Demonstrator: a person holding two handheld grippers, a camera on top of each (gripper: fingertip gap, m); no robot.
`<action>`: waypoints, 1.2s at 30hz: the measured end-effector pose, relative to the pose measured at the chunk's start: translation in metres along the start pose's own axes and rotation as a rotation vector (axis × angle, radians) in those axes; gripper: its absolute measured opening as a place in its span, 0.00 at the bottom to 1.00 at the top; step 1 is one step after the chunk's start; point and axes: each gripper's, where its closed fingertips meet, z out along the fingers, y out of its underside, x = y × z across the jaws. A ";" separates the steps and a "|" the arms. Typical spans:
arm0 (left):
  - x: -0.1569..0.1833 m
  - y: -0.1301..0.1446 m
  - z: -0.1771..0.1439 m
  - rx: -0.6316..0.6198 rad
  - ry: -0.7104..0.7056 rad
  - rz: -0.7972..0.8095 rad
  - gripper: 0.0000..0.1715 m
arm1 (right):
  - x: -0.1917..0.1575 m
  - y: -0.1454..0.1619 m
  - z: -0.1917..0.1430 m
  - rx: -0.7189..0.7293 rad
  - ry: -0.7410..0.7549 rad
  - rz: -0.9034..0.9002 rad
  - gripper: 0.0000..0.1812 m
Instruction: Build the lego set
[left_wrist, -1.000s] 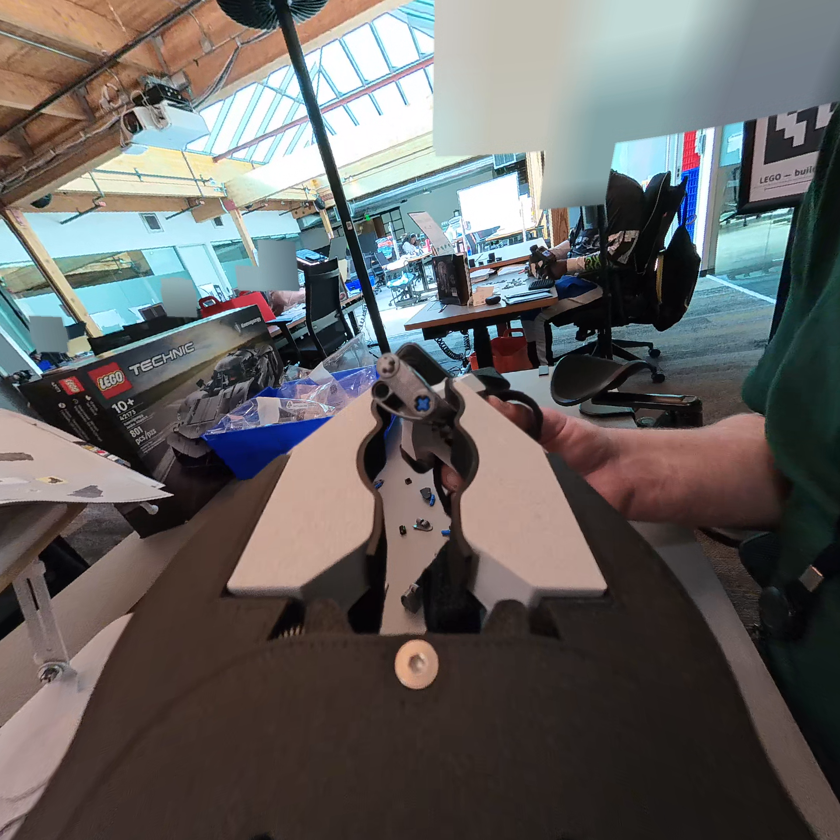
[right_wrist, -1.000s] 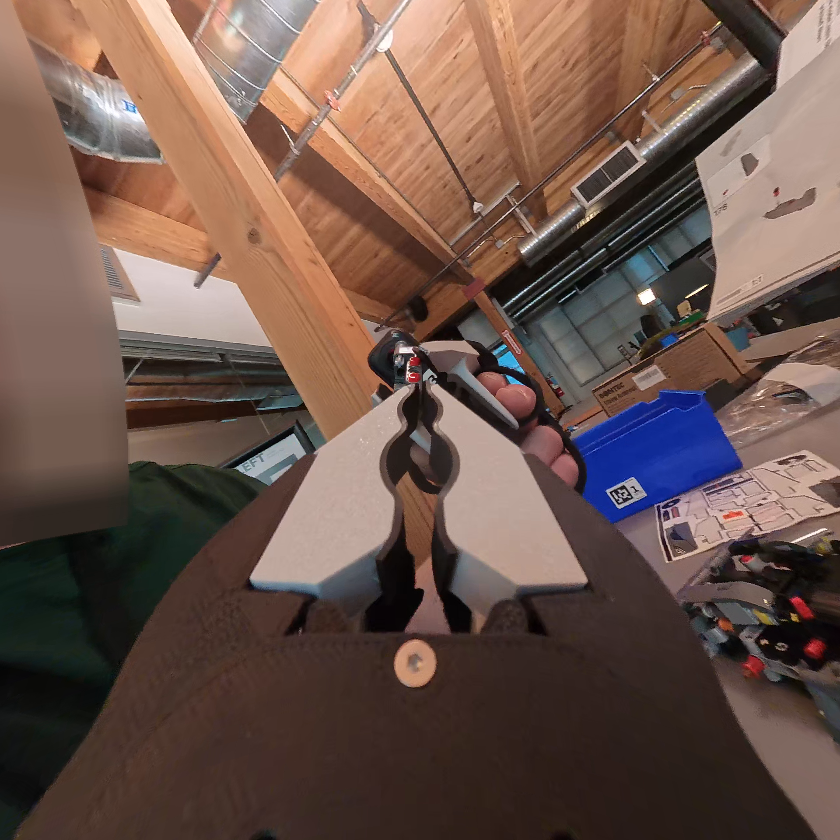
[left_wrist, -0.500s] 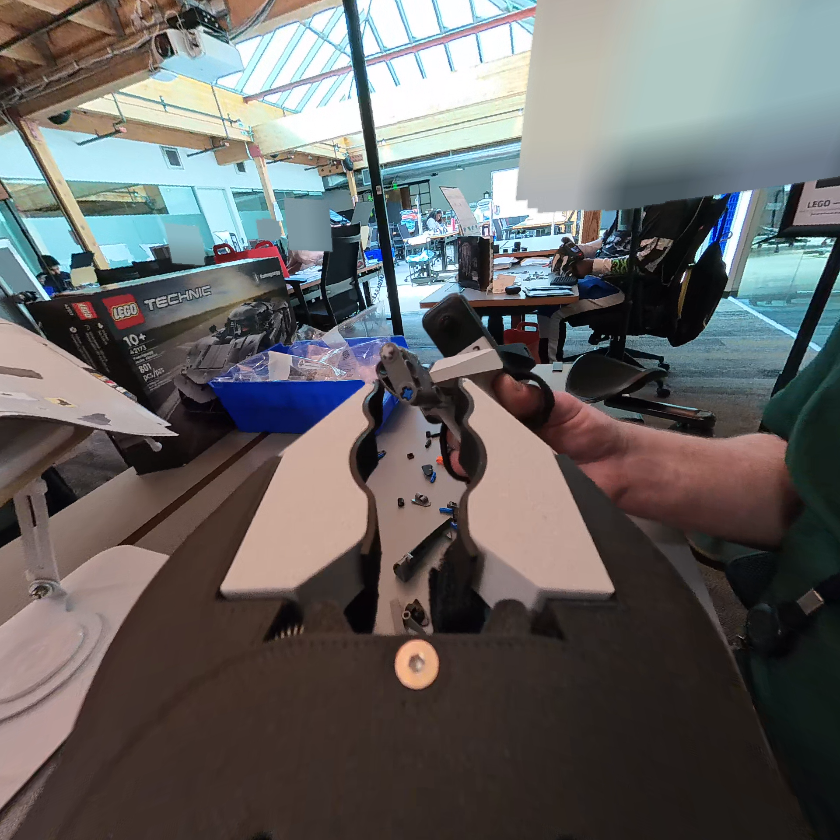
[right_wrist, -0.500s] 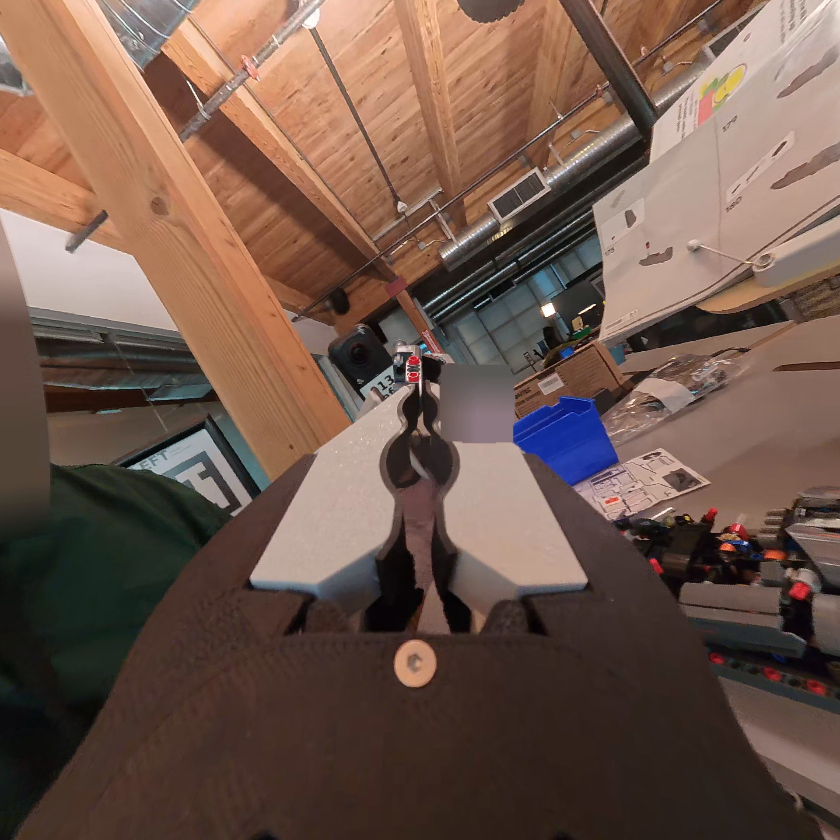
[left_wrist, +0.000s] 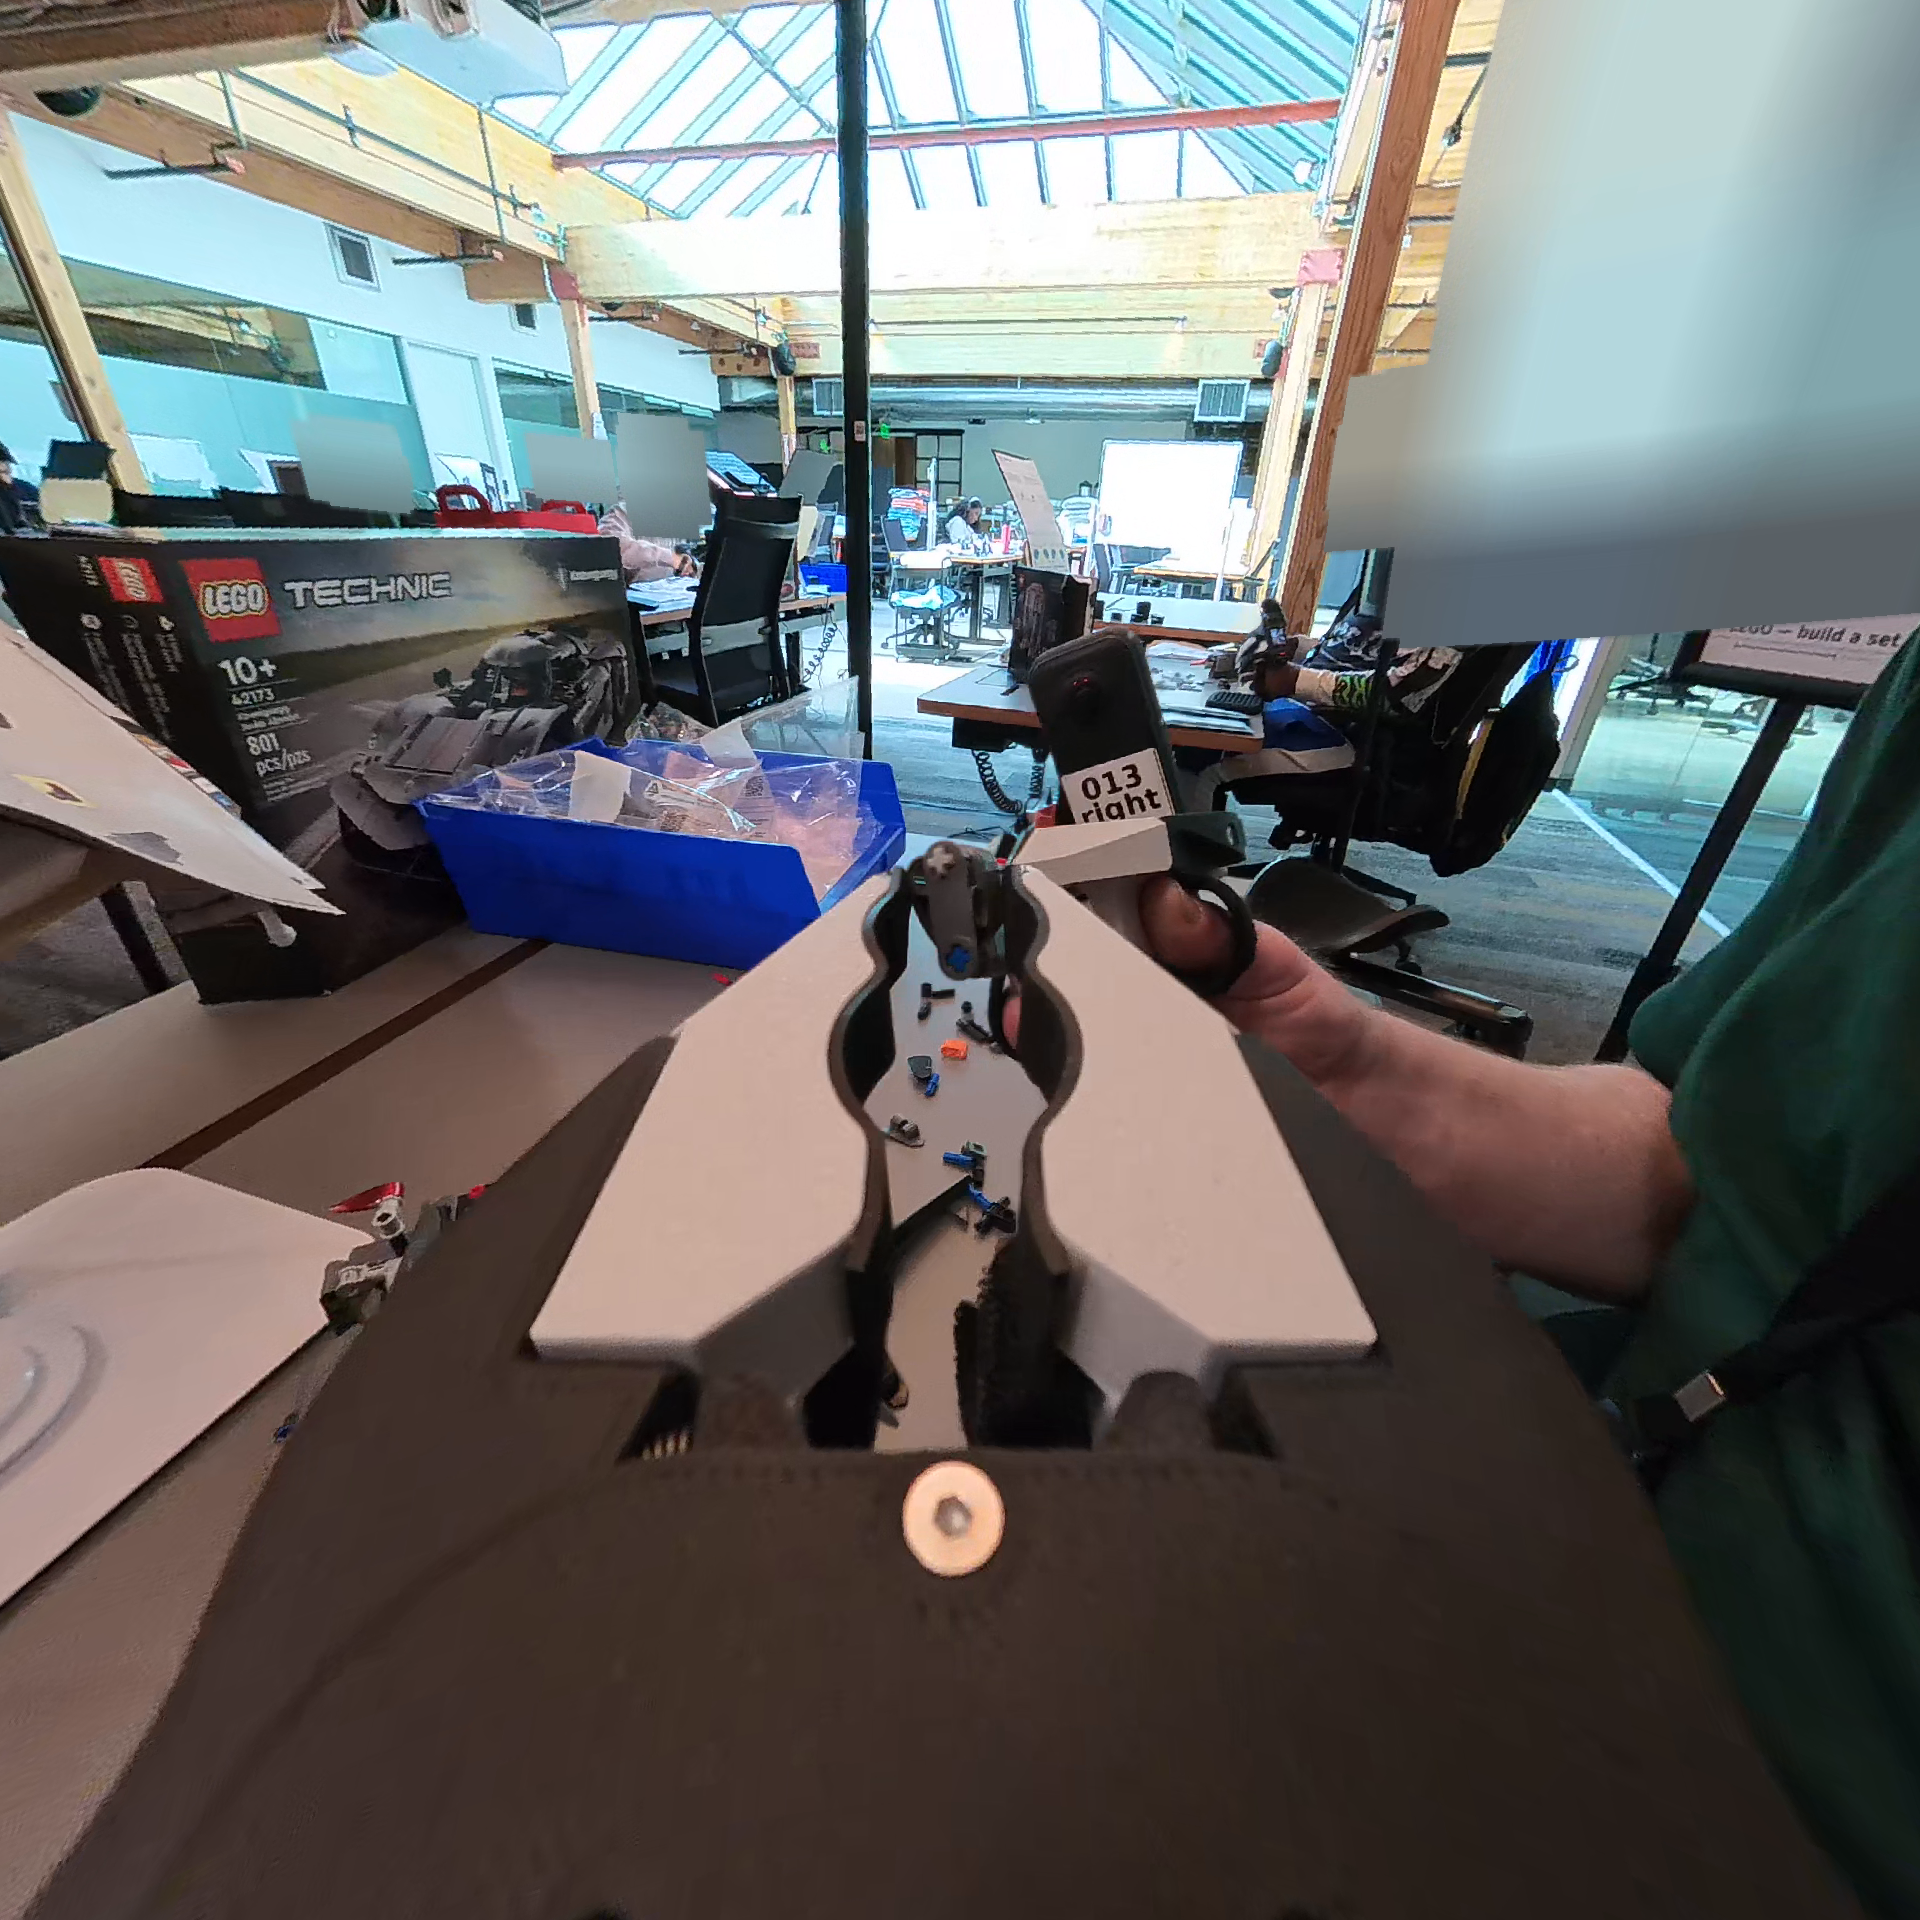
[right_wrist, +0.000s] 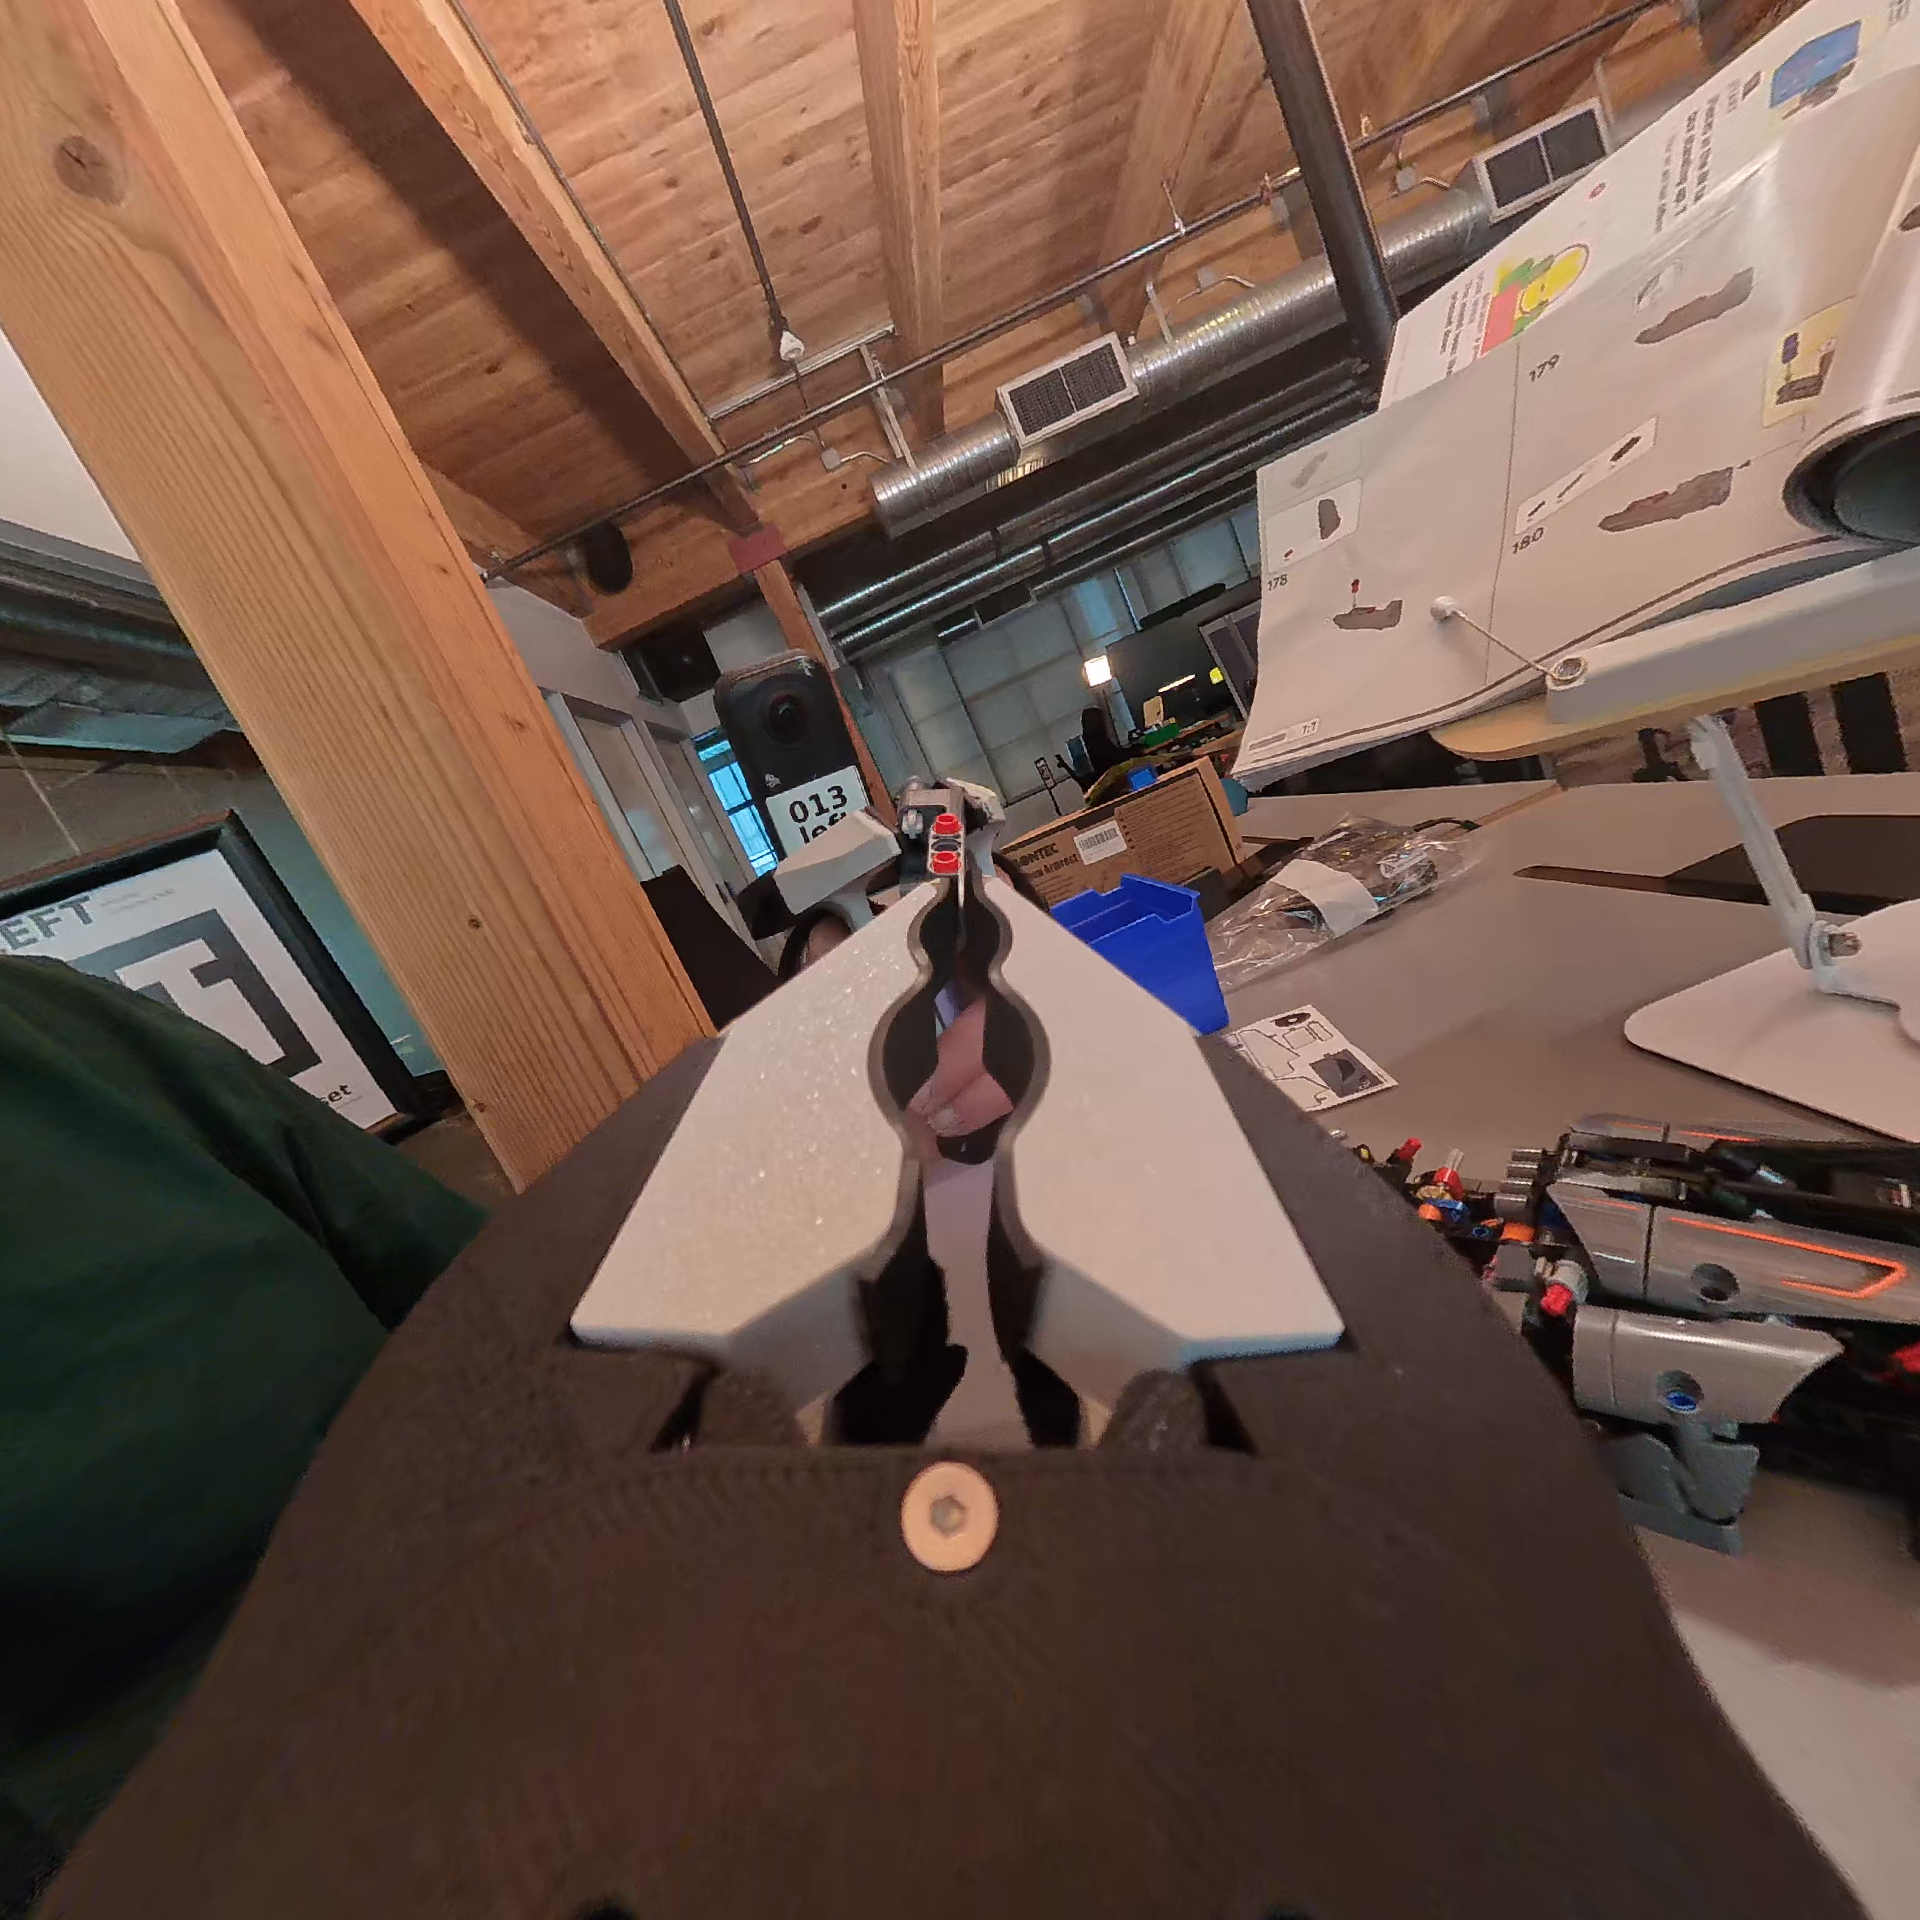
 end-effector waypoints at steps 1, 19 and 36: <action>0.000 0.000 0.000 -0.001 0.003 -0.004 0.09 | 0.000 -0.001 0.000 0.004 0.006 -0.013 0.00; -0.001 -0.004 0.001 0.040 0.020 -0.041 0.09 | -0.004 0.001 0.006 -0.091 0.067 -0.200 0.00; -0.035 -0.002 0.004 -0.121 -0.509 0.313 0.14 | 0.012 -0.011 0.010 -0.131 0.457 -0.575 0.00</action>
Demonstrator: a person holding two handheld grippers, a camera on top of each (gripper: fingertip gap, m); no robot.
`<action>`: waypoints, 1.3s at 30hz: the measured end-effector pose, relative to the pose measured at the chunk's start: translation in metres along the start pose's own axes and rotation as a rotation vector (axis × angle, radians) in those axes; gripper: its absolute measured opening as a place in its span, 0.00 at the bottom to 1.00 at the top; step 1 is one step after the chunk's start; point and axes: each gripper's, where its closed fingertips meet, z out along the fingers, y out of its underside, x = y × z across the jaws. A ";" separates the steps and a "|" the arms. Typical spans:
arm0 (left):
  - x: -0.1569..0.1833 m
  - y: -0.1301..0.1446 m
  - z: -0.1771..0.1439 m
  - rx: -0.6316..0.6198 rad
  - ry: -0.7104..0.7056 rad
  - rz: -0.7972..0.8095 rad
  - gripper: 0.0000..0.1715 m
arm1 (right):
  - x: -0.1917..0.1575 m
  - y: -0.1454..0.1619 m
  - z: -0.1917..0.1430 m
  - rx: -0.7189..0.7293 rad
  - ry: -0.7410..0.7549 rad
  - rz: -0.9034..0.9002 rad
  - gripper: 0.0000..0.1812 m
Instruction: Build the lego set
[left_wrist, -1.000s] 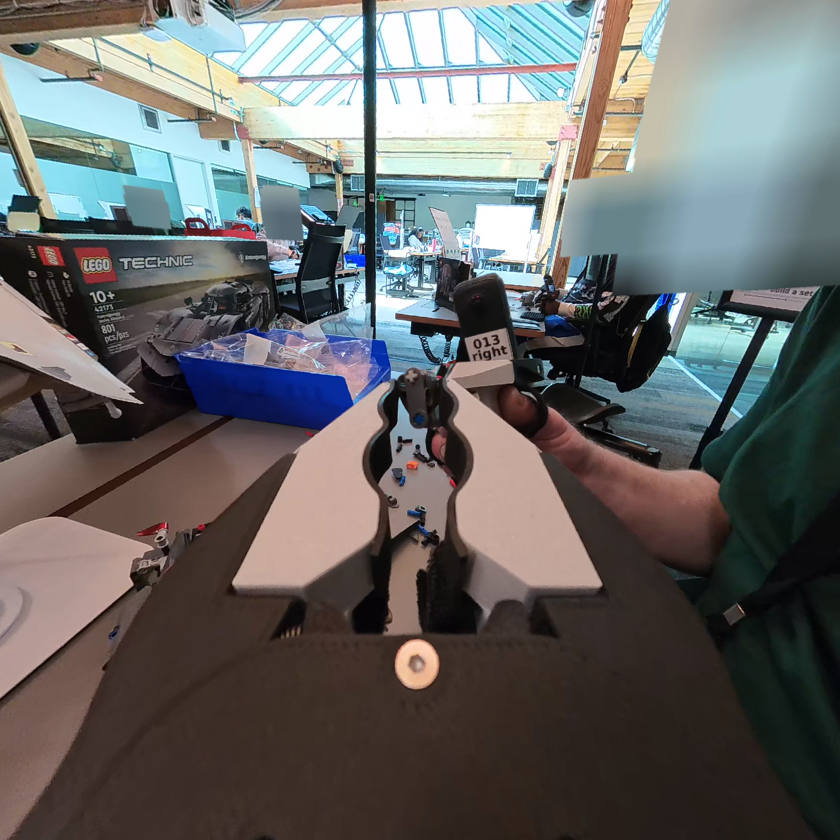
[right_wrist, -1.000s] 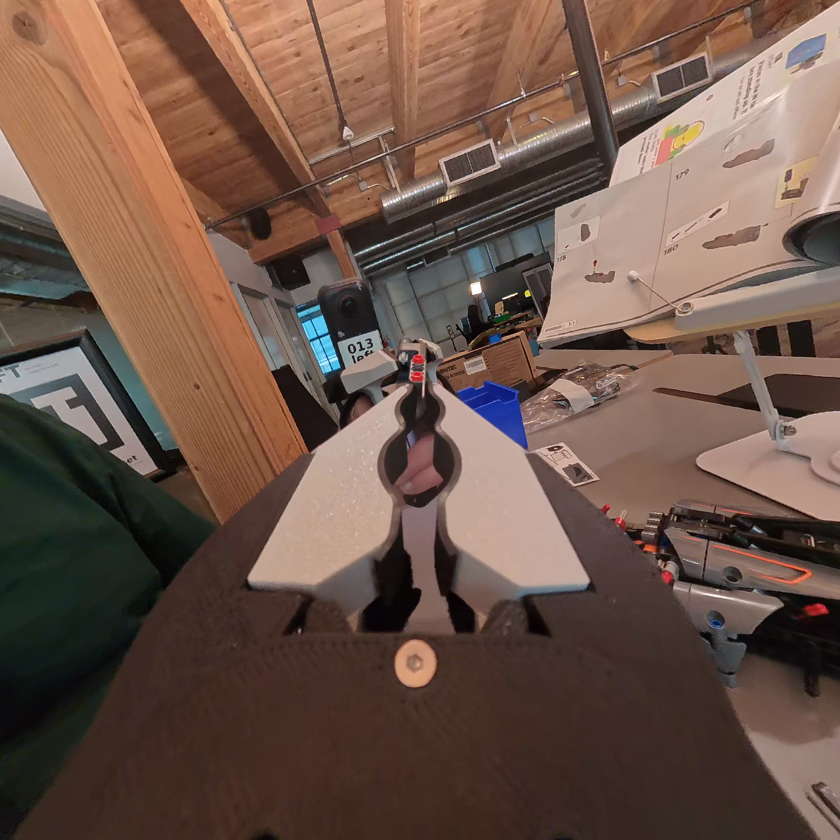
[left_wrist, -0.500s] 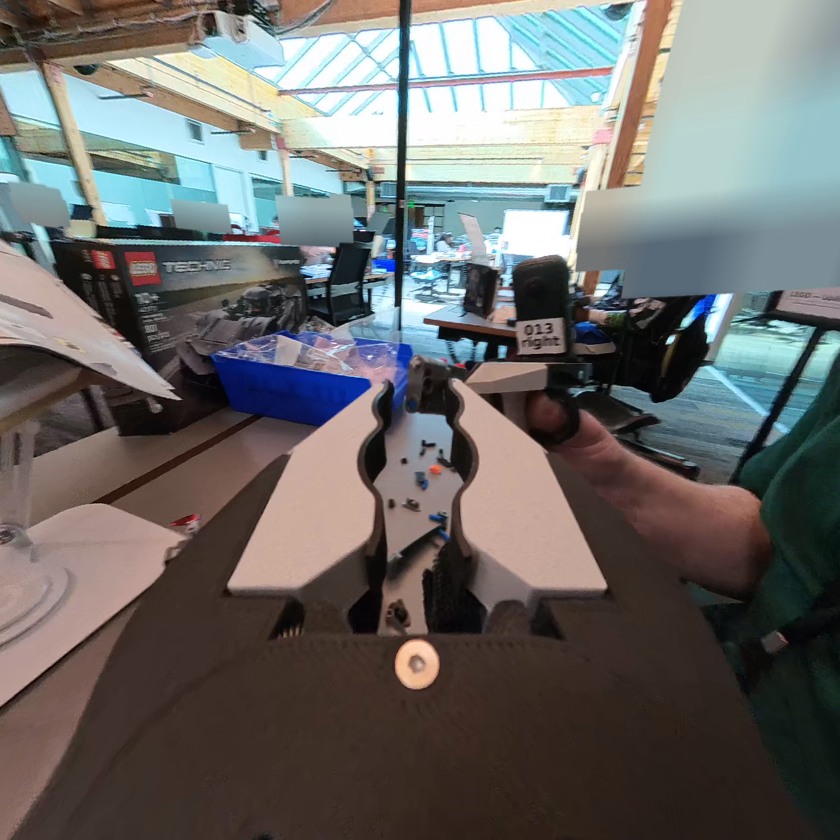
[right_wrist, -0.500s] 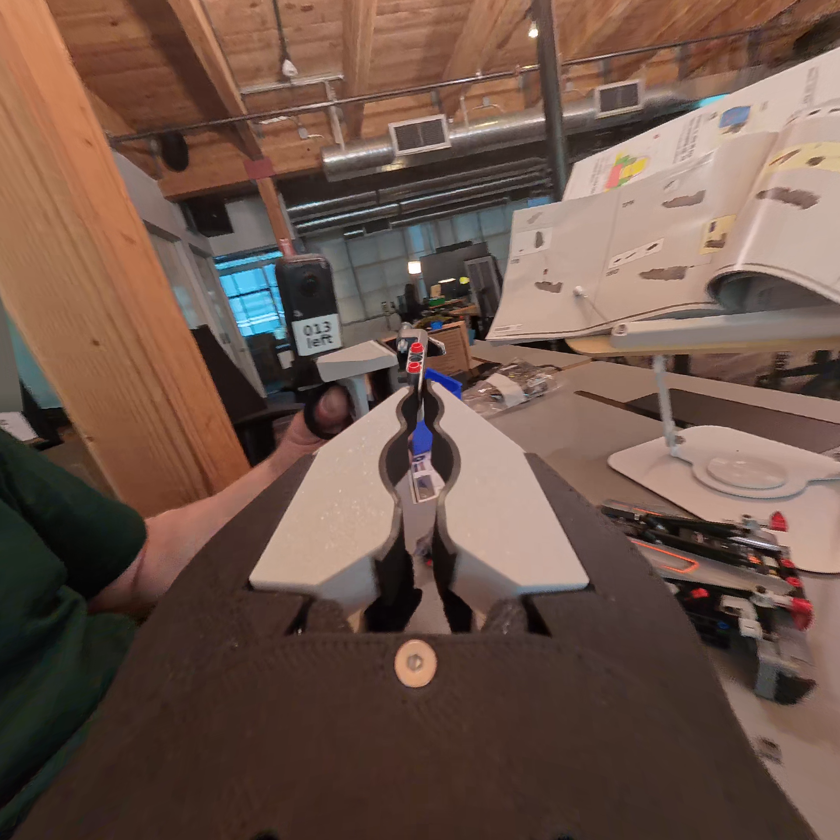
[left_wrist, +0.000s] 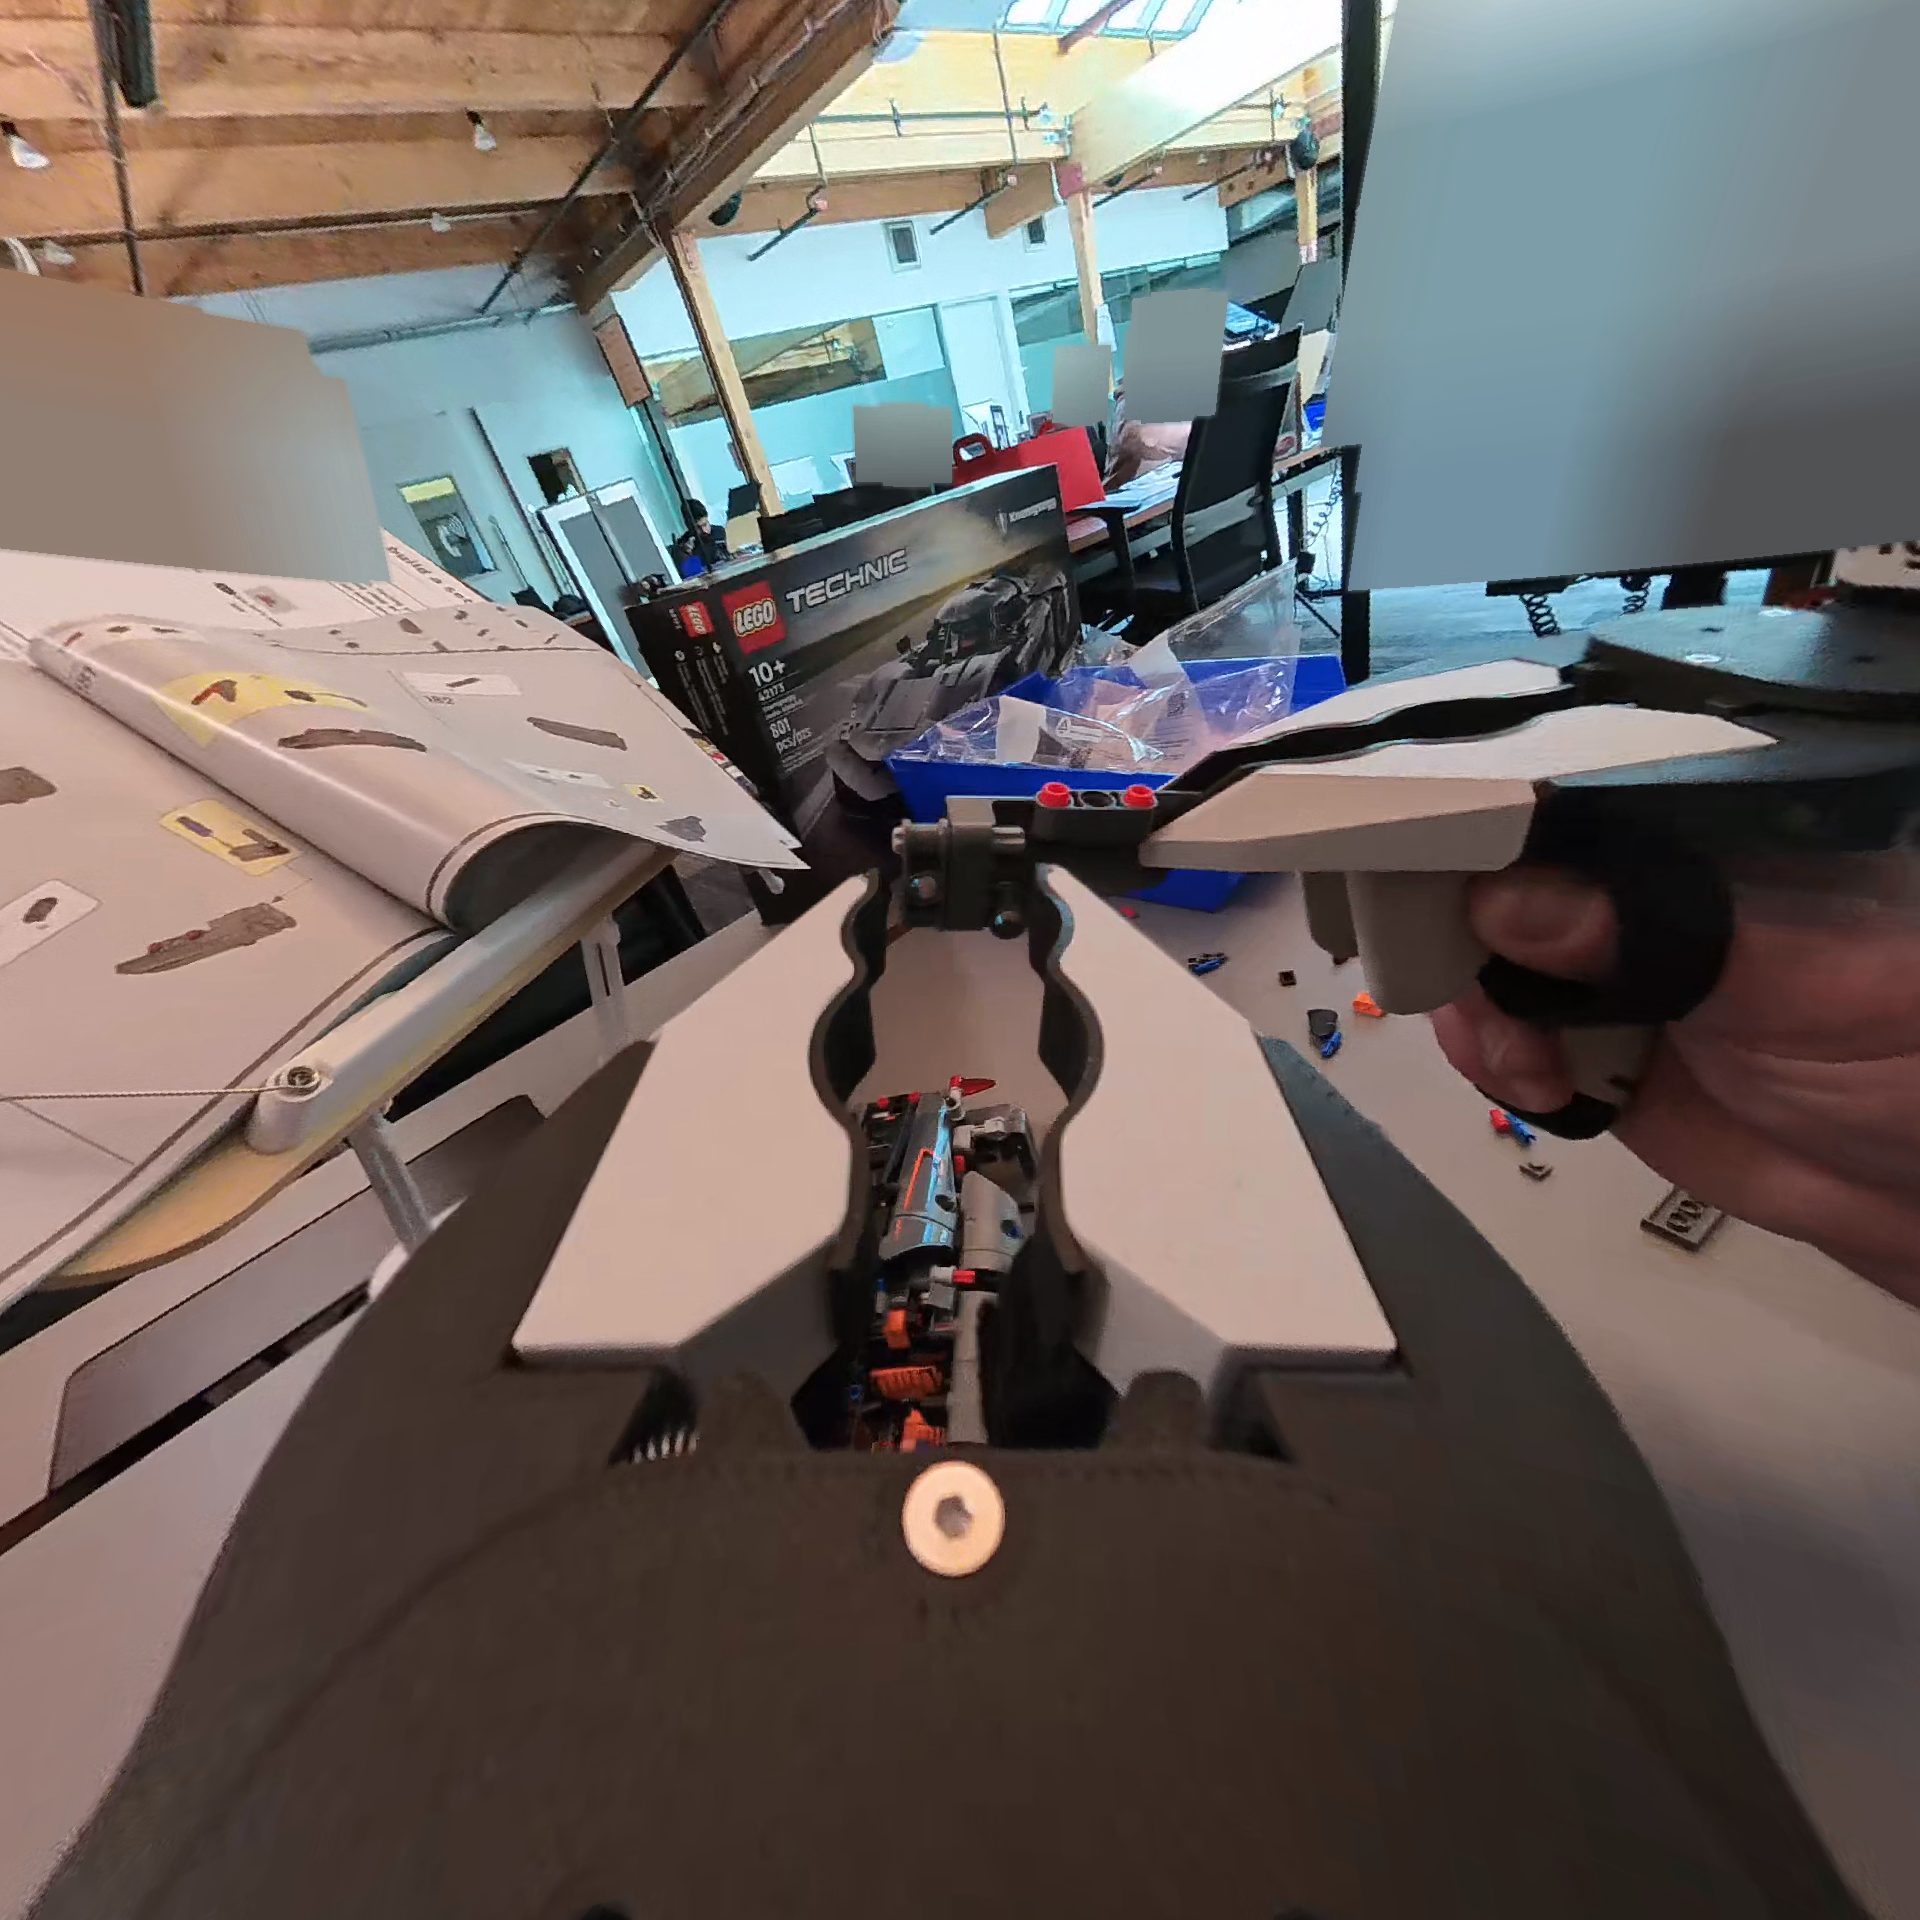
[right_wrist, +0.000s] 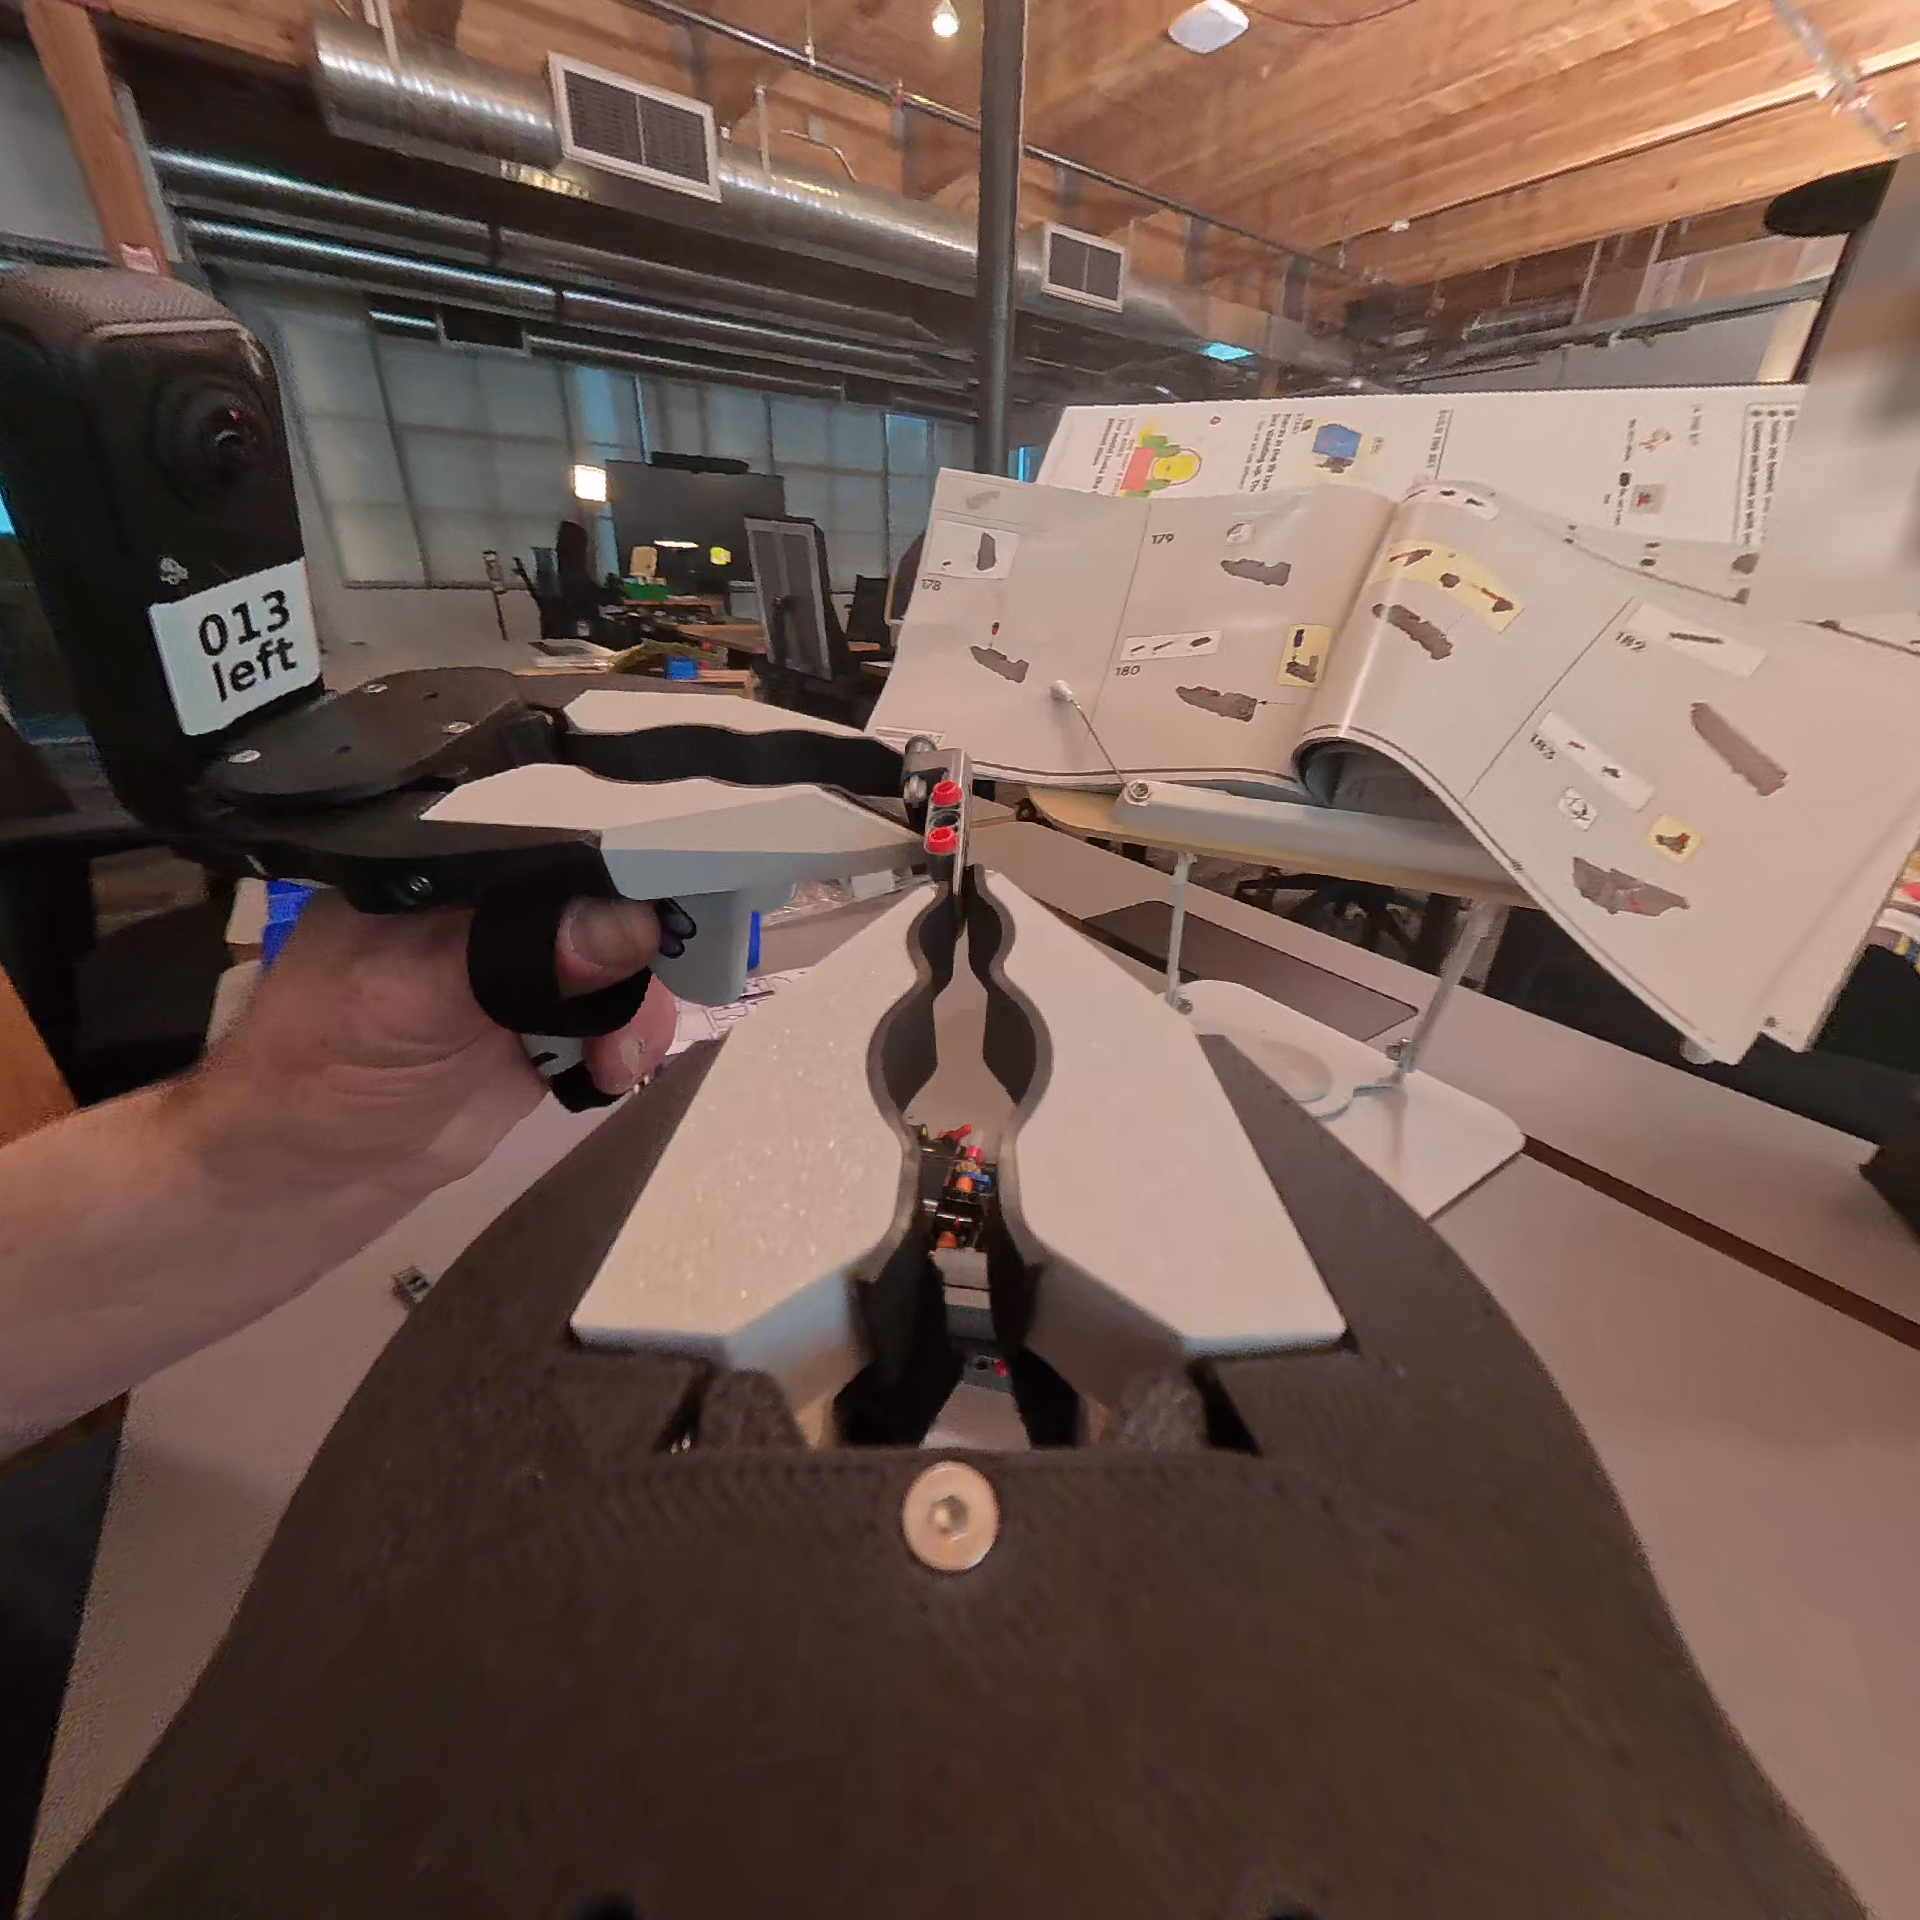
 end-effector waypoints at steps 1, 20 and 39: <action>0.001 0.000 0.001 0.003 0.002 -0.014 0.14 | 0.000 0.000 0.000 -0.002 0.013 -0.010 0.00; -0.003 -0.006 0.006 0.074 0.001 -0.159 0.12 | 0.002 -0.002 0.002 0.012 0.055 -0.023 0.00; -0.003 -0.010 0.007 0.064 0.040 -0.141 0.13 | 0.009 -0.006 -0.002 0.035 0.021 0.057 0.00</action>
